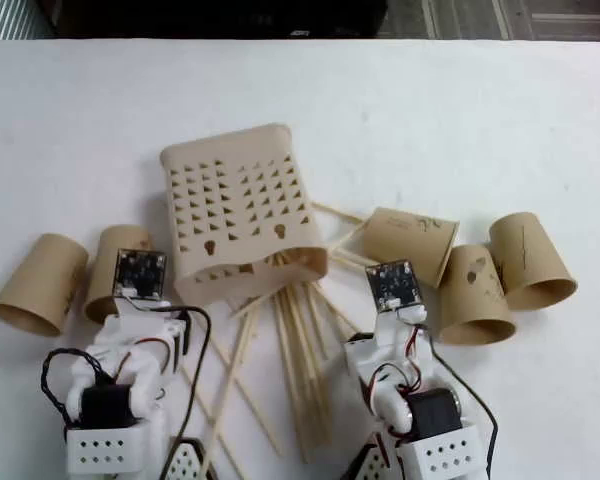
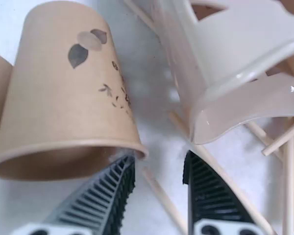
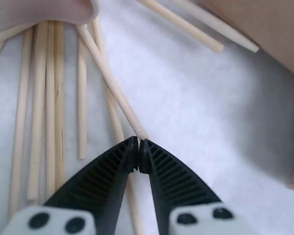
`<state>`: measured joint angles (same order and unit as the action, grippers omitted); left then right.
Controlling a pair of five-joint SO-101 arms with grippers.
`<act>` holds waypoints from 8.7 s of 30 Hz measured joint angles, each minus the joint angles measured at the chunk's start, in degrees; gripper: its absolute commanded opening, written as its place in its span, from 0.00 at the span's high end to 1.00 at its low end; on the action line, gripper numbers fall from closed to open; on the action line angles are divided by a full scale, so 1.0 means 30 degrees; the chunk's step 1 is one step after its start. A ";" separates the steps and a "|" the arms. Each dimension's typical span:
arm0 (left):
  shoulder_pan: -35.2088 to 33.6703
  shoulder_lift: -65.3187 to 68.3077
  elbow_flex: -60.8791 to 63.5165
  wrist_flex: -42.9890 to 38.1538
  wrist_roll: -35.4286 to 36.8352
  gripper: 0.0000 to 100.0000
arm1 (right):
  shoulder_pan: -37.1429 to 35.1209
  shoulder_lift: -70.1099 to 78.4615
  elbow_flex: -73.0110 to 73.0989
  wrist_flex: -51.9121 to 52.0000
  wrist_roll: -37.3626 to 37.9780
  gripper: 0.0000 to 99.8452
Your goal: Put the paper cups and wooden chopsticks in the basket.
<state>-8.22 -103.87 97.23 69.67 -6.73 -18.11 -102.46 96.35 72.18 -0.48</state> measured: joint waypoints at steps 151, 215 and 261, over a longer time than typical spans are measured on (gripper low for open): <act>-0.0088 0.0000 0.0000 0.1231 0.0000 0.83 | -0.3399 2.4996 -1.5267 -1.2513 0.4923 0.96; -0.0088 0.0000 0.0000 0.1231 0.0000 0.83 | 0.2374 4.8908 -5.6322 0.5070 -0.0762 0.84; -0.0088 0.0000 0.0000 0.1231 0.0000 0.83 | -0.2227 4.9582 -5.8168 0.4777 1.2308 0.83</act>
<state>-8.48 -103.87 97.23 73.36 -6.73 -24.79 46.29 -78.15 86.51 36.44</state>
